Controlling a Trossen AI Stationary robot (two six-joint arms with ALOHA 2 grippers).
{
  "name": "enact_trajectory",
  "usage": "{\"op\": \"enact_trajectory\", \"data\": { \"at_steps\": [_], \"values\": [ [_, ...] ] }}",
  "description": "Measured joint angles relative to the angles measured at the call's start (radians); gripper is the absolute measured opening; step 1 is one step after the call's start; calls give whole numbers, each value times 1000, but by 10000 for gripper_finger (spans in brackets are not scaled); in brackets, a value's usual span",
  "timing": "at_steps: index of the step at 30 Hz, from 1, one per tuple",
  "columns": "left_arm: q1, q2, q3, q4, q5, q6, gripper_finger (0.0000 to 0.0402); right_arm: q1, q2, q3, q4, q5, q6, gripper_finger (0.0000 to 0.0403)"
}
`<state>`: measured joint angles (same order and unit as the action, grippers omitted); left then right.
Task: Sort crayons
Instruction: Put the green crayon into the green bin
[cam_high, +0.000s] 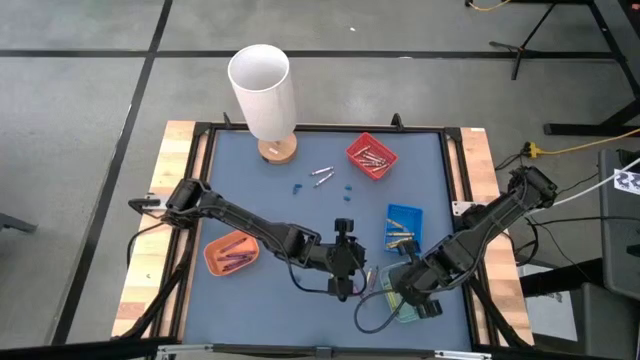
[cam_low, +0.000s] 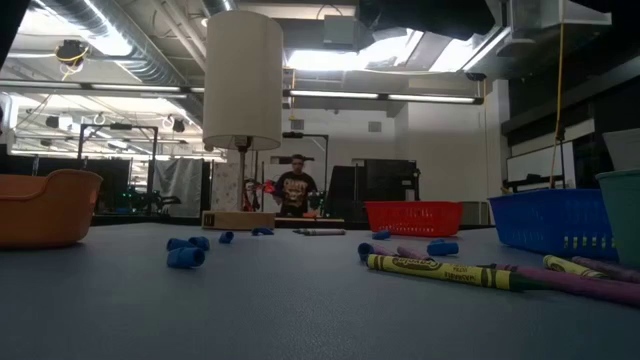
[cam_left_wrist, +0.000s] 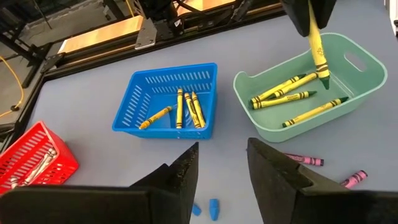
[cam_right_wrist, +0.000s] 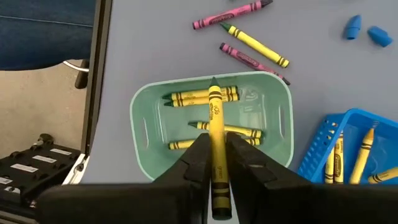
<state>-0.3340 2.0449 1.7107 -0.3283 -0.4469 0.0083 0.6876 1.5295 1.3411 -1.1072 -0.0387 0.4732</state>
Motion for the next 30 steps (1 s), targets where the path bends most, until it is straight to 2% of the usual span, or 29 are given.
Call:
{"op": "enact_trajectory", "data": {
  "at_steps": [8,13,21,30],
  "values": [
    [0,0,0,0,0,-1,122,0,0,0,-29,6,1,78],
    [0,0,0,-5,15,-1,122,0,0,0,-29,47,1,101],
    [6,0,-3,-113,198,0,122,-1,0,0,-23,109,1,115],
    [28,-2,-140,-73,388,0,122,-1,0,0,-15,153,1,115]
  ]
}}
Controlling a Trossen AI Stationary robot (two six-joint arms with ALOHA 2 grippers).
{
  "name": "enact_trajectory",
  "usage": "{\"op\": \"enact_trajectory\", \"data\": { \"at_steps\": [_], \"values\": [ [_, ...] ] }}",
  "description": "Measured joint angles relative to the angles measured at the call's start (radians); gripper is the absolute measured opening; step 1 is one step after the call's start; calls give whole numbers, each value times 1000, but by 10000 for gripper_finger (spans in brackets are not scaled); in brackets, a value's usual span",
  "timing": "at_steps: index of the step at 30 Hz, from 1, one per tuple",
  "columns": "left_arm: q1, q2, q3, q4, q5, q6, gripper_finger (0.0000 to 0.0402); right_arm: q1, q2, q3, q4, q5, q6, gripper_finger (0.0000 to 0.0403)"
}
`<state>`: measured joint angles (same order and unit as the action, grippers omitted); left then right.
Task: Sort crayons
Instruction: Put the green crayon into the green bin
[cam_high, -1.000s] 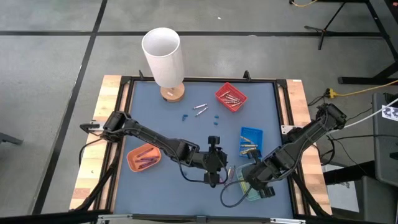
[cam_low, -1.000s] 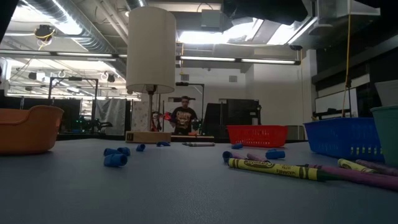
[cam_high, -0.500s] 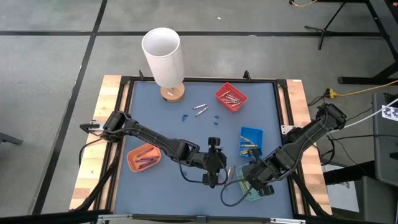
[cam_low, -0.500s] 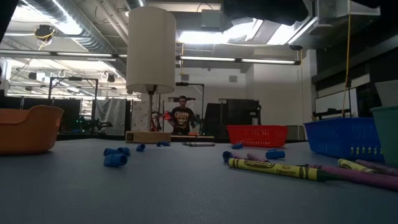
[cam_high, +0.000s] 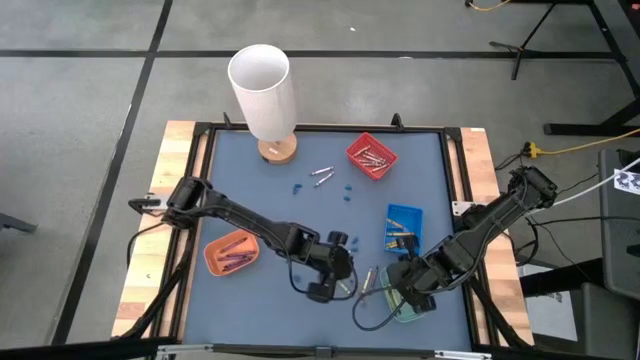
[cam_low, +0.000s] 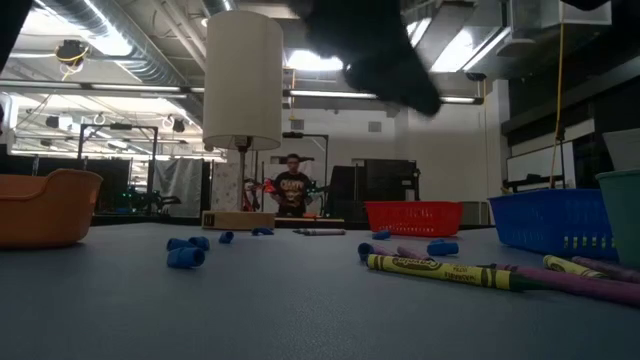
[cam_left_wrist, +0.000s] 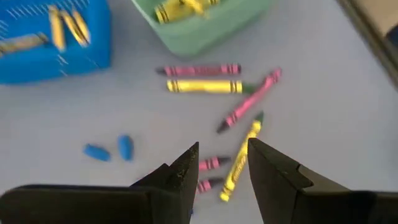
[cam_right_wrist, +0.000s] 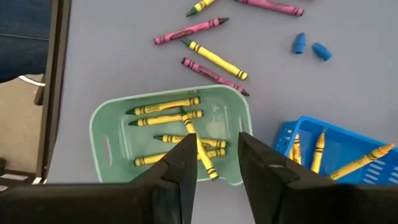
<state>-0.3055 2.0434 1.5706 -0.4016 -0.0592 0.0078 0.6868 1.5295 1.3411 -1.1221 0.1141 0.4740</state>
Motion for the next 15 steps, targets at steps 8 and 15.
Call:
{"op": "enact_trajectory", "data": {
  "at_steps": [8,15],
  "values": [
    [0,0,-161,185,78,3,121,0,0,0,5,57,0,115],
    [0,0,-291,445,81,3,121,0,0,0,6,61,0,115]
  ]
}}
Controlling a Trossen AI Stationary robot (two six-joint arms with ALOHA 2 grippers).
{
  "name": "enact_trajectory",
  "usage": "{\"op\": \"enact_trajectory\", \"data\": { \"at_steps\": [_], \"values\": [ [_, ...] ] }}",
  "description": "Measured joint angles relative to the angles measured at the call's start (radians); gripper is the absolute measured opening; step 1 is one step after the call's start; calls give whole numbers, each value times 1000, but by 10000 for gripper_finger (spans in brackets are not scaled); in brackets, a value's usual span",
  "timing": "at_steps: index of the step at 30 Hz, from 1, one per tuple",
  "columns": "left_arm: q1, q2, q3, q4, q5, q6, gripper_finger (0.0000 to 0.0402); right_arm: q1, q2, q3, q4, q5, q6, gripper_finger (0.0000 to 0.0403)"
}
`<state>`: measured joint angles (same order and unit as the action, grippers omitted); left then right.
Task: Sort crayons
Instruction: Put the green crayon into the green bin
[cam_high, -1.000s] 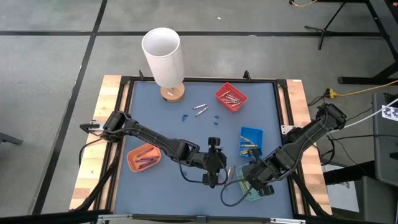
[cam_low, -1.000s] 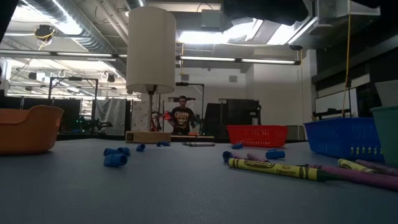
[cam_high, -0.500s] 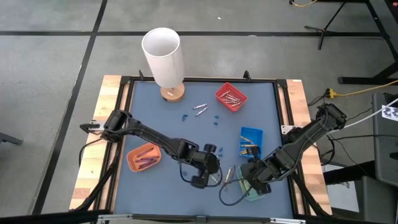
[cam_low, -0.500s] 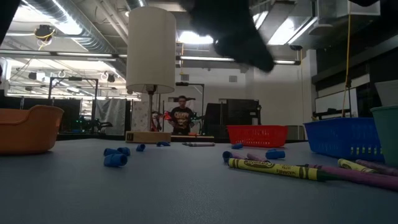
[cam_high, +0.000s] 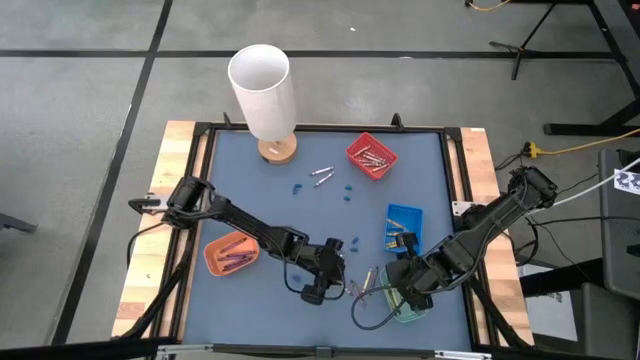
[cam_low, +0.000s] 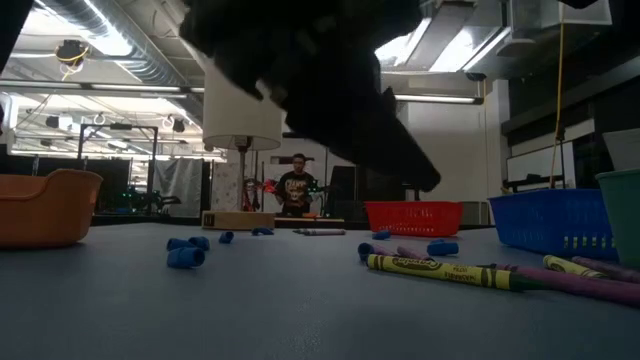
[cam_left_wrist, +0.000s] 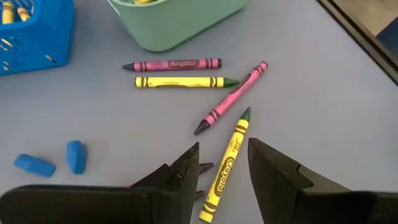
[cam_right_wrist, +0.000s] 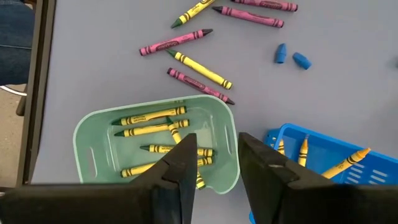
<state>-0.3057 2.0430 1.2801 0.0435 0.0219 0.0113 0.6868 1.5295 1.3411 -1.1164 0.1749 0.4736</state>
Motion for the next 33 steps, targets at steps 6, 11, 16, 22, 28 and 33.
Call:
{"op": "enact_trajectory", "data": {
  "at_steps": [6,11,16,22,28,33],
  "values": [
    [0,0,-43,31,-1,0,121,0,0,0,1,0,0,115],
    [0,0,-64,34,-4,0,121,0,0,0,6,0,0,115],
    [0,0,-79,33,-5,0,121,0,0,0,26,0,0,115],
    [0,0,-79,34,-5,0,121,0,0,0,26,0,0,115],
    [0,0,-79,34,-5,0,121,0,0,0,26,0,0,115],
    [0,0,-79,30,-5,0,121,0,0,0,26,0,0,115]
  ]
}}
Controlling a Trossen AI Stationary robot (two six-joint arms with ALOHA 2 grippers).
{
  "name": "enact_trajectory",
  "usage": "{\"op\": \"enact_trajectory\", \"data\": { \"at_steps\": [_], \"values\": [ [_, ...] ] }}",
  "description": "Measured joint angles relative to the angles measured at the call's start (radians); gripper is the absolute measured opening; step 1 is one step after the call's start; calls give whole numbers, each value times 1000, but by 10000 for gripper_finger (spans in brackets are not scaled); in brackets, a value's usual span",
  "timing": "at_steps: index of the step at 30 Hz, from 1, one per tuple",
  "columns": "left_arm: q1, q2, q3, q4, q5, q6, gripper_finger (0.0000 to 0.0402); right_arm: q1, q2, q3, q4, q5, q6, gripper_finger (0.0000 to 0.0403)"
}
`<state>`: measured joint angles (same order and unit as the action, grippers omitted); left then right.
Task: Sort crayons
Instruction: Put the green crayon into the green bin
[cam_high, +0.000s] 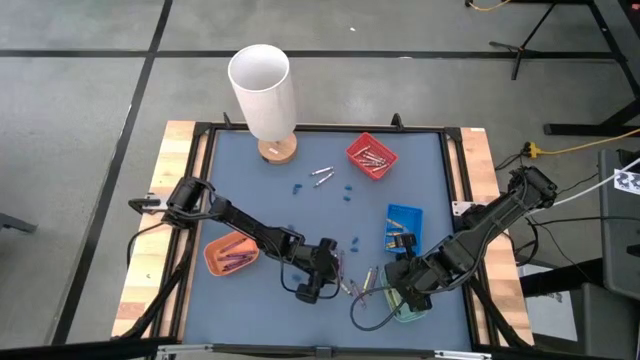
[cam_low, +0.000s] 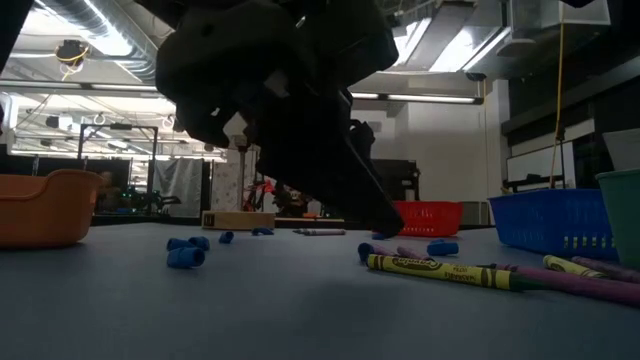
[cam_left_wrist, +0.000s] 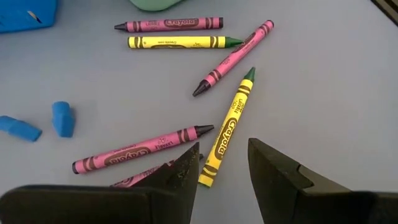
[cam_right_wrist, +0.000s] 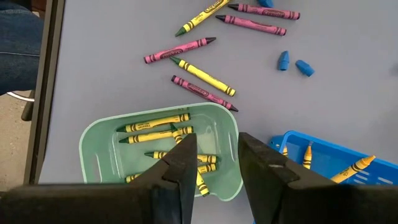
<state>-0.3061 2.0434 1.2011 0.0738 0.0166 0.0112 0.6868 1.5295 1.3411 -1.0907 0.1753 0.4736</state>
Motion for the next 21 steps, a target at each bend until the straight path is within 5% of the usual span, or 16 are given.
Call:
{"op": "enact_trajectory", "data": {
  "at_steps": [21],
  "values": [
    [3,62,3,6,-21,-10,121,0,0,0,1,0,0,115]
  ]
}}
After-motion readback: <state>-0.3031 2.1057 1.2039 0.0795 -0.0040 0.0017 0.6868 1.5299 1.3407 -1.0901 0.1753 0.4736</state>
